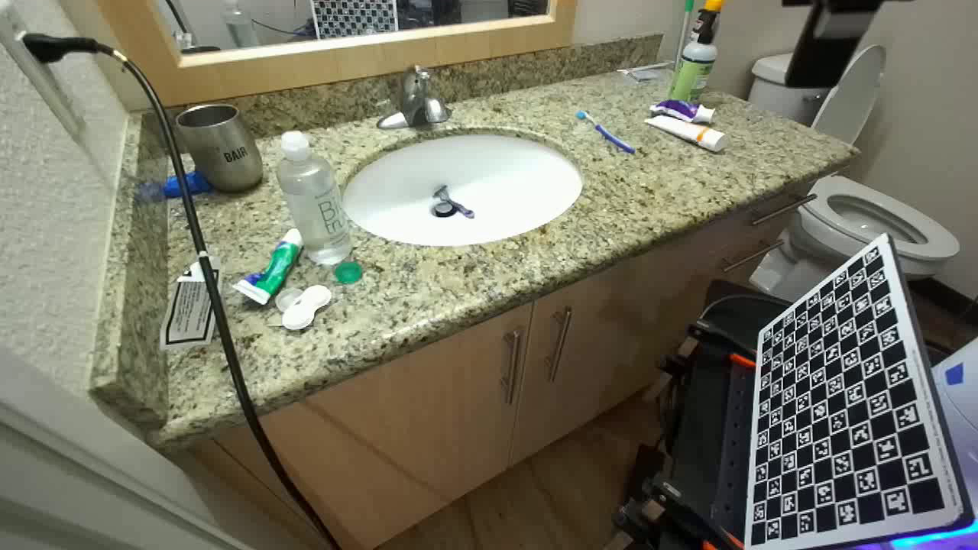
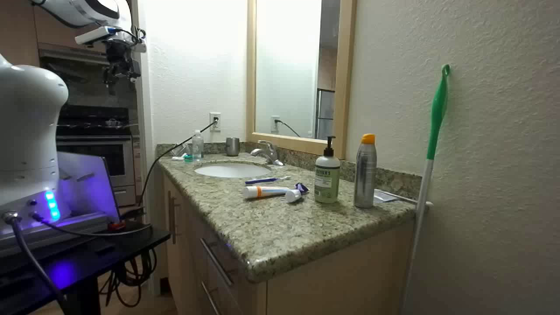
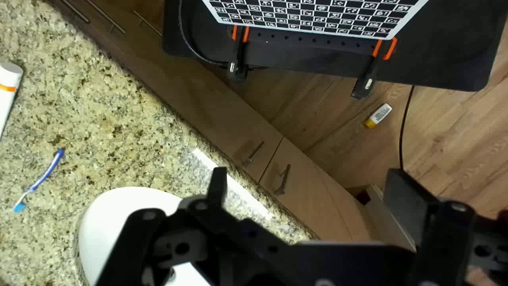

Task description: Open the faucet

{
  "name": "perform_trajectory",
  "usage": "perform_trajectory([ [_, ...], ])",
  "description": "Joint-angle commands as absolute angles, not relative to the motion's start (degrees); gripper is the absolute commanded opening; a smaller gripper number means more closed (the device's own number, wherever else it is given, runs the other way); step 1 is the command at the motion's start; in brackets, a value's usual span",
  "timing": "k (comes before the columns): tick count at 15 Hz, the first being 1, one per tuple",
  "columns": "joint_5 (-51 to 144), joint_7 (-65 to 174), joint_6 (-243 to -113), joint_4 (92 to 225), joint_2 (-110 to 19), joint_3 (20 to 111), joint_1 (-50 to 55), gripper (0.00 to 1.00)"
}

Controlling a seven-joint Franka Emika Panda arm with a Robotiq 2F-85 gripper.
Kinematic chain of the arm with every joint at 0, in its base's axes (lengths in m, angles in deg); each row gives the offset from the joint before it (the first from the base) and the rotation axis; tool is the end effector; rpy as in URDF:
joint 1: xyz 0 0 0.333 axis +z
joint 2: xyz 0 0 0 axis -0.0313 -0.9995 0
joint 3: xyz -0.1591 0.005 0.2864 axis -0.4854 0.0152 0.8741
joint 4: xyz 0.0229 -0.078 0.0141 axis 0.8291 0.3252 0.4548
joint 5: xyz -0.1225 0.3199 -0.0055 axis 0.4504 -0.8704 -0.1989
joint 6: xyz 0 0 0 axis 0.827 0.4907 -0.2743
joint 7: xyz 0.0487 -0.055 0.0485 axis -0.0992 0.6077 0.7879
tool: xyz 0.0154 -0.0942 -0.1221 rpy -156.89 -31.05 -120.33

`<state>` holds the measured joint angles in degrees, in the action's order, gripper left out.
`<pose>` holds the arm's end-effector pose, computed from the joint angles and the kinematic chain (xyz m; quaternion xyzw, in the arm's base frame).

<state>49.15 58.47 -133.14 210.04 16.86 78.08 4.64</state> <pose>0.2262 0.0381 0.4894 0.9901 0.0668 -0.0638 0.1053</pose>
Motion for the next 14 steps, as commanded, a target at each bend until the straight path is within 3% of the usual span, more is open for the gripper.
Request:
perform_trajectory([
  [1,49.7,57.8,-133.0,209.9,16.7,77.3,5.8,1.0],
  [5,51.0,58.7,-134.5,211.2,17.2,77.5,6.0,1.0],
  [14,66.1,50.7,-177.6,204.3,-2.1,67.0,-8.3,1.0],
])
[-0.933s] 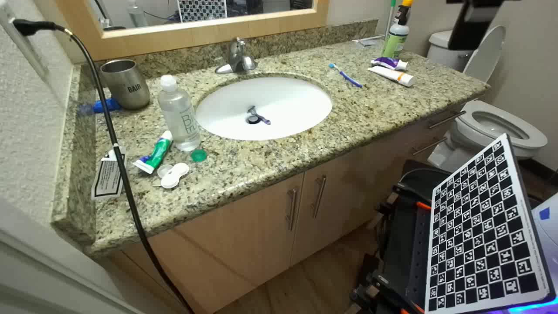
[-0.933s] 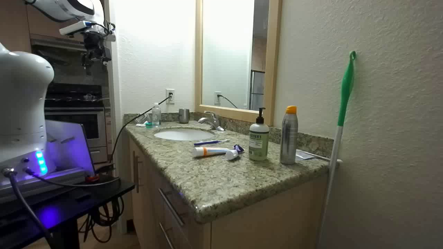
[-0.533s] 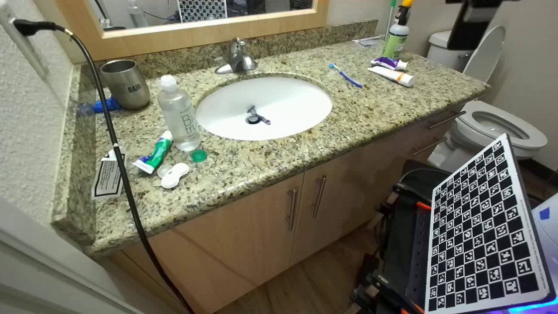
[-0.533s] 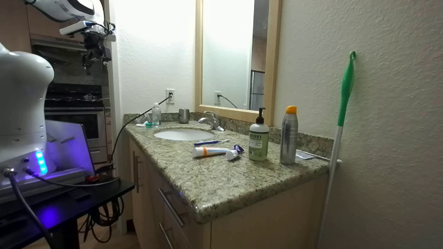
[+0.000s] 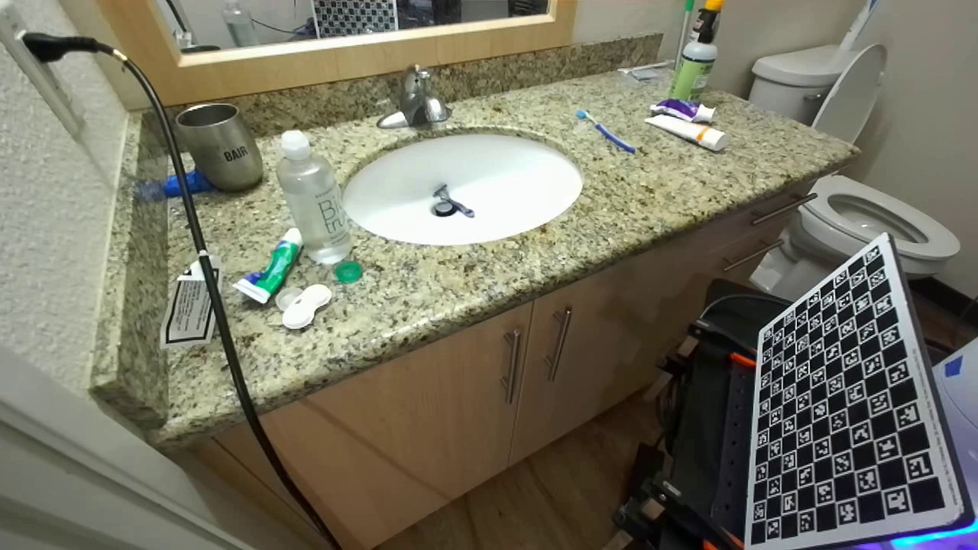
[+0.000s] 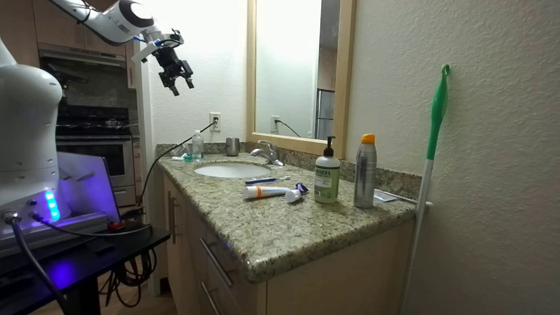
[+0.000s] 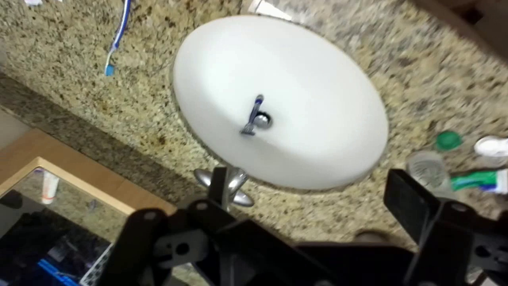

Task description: Open the faucet

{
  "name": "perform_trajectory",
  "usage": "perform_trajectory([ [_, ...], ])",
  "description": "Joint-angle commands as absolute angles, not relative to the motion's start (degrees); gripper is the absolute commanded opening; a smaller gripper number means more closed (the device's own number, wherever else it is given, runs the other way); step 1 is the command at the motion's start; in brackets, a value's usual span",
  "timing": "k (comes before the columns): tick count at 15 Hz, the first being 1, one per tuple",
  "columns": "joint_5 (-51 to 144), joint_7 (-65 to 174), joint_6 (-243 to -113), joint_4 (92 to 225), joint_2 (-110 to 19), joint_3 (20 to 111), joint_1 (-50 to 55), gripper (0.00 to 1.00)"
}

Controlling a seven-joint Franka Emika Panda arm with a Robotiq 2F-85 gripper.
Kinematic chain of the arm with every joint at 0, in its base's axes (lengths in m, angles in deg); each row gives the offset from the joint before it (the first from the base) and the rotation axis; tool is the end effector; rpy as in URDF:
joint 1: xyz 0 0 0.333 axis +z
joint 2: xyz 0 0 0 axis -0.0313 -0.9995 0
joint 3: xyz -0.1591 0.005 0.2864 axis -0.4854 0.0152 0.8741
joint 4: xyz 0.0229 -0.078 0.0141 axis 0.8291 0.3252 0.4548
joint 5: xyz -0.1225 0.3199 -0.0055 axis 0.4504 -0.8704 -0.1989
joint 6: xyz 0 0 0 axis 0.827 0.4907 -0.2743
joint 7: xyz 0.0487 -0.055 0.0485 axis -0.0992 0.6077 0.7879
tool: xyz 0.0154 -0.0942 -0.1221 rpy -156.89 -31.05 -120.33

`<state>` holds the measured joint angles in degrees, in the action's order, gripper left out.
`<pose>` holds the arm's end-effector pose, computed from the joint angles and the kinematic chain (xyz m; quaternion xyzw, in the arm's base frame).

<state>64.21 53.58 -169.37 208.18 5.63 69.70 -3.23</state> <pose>0.3547 -0.0548 0.5146 0.9741 -0.0118 0.1627 0.1568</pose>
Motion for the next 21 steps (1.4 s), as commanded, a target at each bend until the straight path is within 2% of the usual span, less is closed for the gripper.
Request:
perform_trajectory([
  [1,65.1,49.5,-179.5,202.3,-5.5,65.7,-9.8,1.0],
  [3,58.8,49.6,-178.0,197.4,-11.5,63.6,-9.2,1.0],
  [4,61.8,51.2,-178.5,203.0,-4.8,64.7,-9.8,1.0],
  [7,62.6,51.1,-180.7,202.6,-6.3,64.3,-9.9,1.0],
  [12,71.6,34.0,-189.8,195.2,-22.1,67.0,-13.9,1.0],
  [16,76.0,25.4,-191.2,189.7,-30.9,66.2,-10.6,1.0],
  [18,76.0,23.3,-188.1,187.8,-32.3,65.6,-8.1,1.0],
  [21,74.6,24.3,-190.0,189.0,-32.1,64.2,-6.8,1.0],
])
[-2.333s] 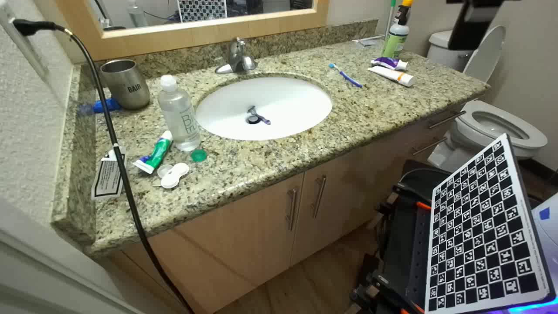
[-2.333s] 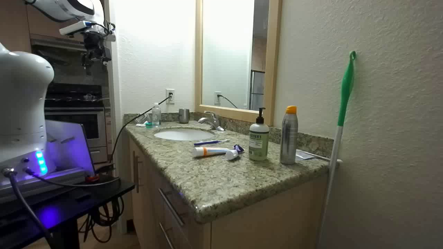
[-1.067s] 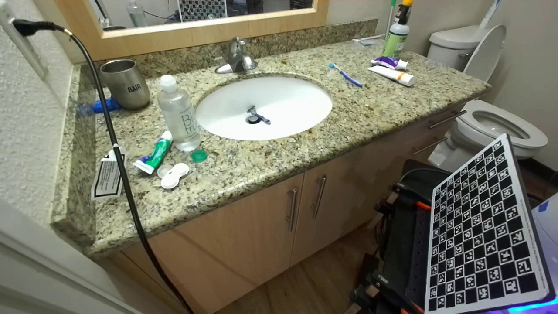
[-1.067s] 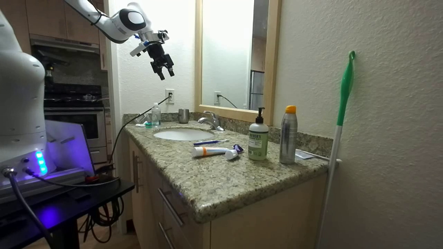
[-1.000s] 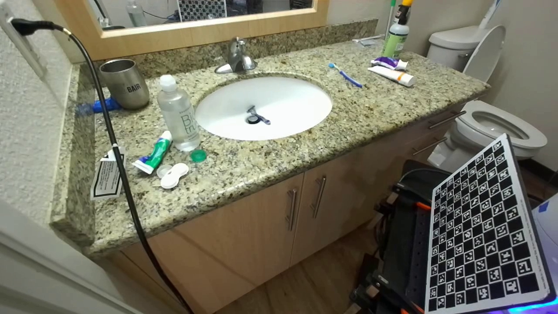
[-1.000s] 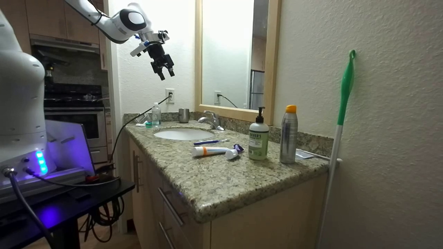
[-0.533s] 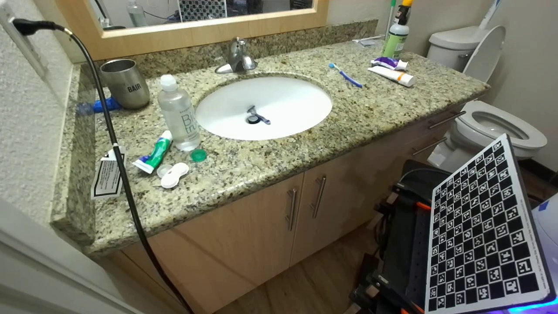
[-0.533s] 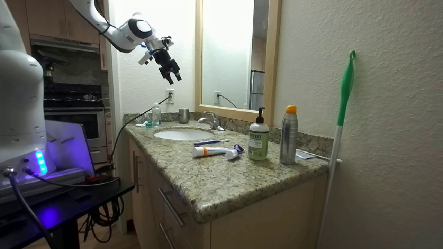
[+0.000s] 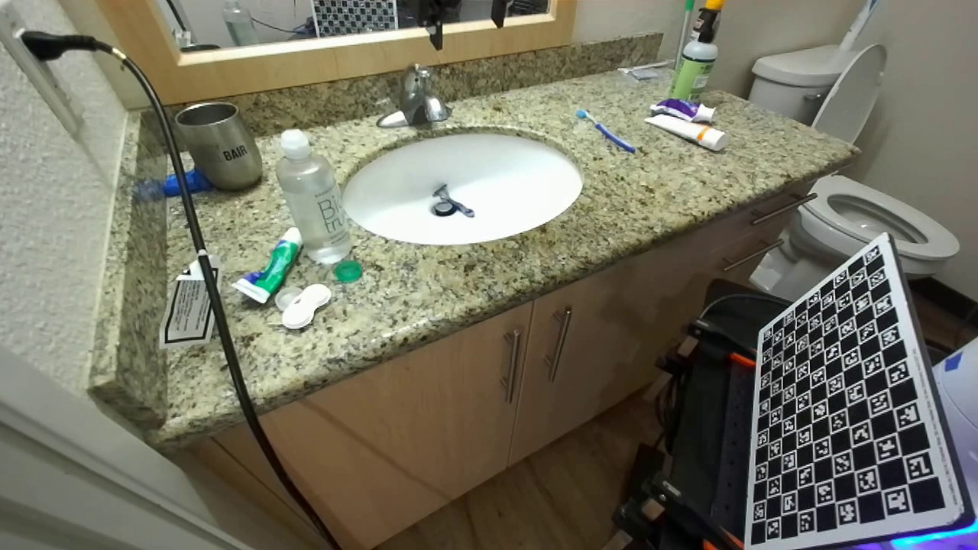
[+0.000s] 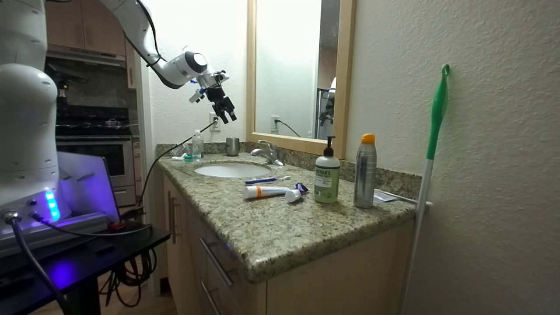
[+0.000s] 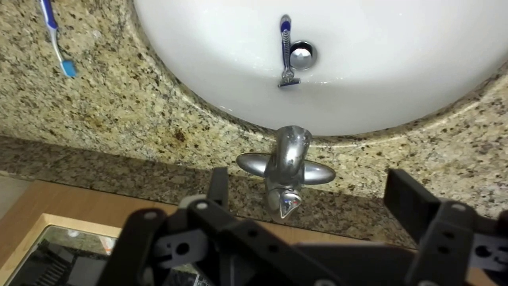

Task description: Open the faucet

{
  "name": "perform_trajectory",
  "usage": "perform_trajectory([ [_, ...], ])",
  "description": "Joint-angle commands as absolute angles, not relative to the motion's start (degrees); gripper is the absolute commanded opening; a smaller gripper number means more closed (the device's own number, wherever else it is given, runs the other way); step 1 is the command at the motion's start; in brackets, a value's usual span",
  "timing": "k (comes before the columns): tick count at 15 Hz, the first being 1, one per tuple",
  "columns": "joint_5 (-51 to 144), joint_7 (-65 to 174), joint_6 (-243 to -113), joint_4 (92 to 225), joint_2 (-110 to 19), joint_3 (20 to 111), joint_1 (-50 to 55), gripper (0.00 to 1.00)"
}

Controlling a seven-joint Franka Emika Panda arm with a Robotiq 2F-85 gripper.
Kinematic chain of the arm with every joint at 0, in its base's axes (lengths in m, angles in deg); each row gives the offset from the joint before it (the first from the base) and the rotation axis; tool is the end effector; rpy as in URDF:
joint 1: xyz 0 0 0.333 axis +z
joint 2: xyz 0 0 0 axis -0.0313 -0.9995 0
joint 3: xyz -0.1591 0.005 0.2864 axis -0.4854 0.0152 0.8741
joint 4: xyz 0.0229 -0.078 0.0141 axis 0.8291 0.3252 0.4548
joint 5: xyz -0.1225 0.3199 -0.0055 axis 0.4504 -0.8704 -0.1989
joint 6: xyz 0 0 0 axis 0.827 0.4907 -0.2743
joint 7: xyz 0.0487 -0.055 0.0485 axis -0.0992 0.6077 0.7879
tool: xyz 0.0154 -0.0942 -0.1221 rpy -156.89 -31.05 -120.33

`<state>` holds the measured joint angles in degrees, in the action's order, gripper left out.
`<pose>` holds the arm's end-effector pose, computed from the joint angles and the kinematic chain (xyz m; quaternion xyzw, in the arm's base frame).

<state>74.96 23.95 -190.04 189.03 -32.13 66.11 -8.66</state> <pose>0.5385 -0.1376 0.4148 0.9418 -0.2191 0.2066 0.1494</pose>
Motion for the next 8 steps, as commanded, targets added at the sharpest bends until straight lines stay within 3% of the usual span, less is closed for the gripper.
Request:
perform_trajectory([
  [1,75.2,26.4,-192.1,190.7,-30.9,63.7,-6.9,1.0],
  [8,80.8,8.5,-202.1,172.4,-50.6,58.1,-7.0,1.0],
])
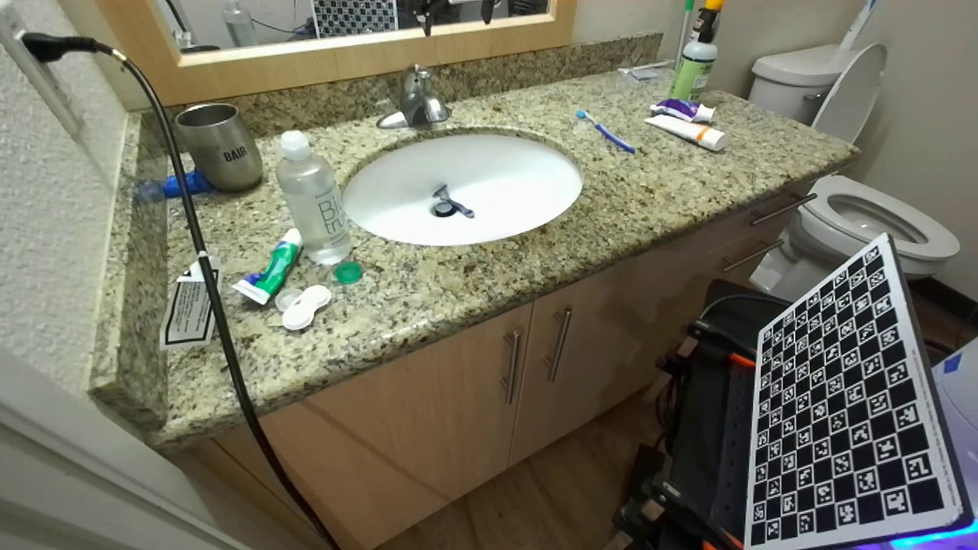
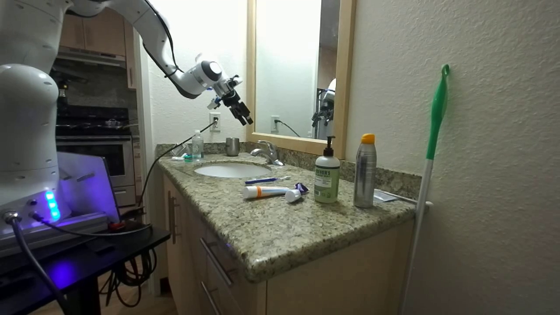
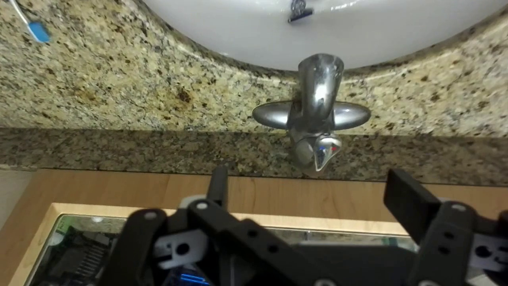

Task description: Open the faucet

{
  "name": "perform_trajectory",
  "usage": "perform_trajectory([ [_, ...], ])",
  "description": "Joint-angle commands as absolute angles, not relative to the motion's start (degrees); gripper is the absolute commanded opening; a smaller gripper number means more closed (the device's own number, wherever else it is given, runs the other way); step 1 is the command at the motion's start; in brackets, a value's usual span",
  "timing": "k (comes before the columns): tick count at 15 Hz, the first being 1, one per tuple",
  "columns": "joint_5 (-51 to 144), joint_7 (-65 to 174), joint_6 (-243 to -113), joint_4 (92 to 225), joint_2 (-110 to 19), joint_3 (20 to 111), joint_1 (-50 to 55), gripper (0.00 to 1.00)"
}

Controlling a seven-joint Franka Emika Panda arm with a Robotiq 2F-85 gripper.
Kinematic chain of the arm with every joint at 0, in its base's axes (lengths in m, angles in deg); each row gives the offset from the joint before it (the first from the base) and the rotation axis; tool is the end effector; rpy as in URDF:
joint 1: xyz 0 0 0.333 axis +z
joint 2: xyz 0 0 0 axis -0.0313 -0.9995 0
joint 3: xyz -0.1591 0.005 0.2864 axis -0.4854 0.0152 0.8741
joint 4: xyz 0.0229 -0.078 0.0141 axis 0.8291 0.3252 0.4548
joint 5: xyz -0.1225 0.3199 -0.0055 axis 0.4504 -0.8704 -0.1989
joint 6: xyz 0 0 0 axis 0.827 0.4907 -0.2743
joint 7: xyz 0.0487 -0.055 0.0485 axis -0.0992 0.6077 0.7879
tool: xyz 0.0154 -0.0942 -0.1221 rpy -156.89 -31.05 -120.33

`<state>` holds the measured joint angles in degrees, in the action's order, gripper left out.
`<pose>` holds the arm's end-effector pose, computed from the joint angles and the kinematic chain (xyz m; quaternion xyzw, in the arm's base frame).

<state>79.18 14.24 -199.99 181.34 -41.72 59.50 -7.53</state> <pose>0.5859 -0.1871 0.4008 0.9077 -0.2824 0.2751 0.1438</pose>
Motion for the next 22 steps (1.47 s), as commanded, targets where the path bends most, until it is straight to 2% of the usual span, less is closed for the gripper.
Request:
perform_trajectory([
  [1,81.7,5.4,-201.9,169.7,-53.4,57.4,-5.6,1.0],
  [2,81.9,3.6,-200.8,167.7,-55.3,57.1,-4.9,1.0],
  [3,77.9,9.4,-201.7,173.4,-50.4,55.5,-4.3,1.0],
  [8,82.3,2.3,-200.8,166.6,-57.1,54.2,-2.6,1.0],
  [11,84.0,-1.3,-196.7,160.5,-63.7,48.7,1.4,1.0],
  [12,82.0,0.9,-199.0,165.6,-58.6,50.6,0.0,1.0],
  [15,82.2,0.3,-198.5,162.3,-63.0,48.7,1.2,1.0],
  [18,77.6,4.9,-192.5,160.4,-64.1,49.9,0.8,1.0],
  [19,78.3,3.6,-196.0,162.0,-63.4,48.7,1.5,1.0],
  [22,77.4,4.1,-194.0,161.7,-63.5,48.8,1.7,1.0],
])
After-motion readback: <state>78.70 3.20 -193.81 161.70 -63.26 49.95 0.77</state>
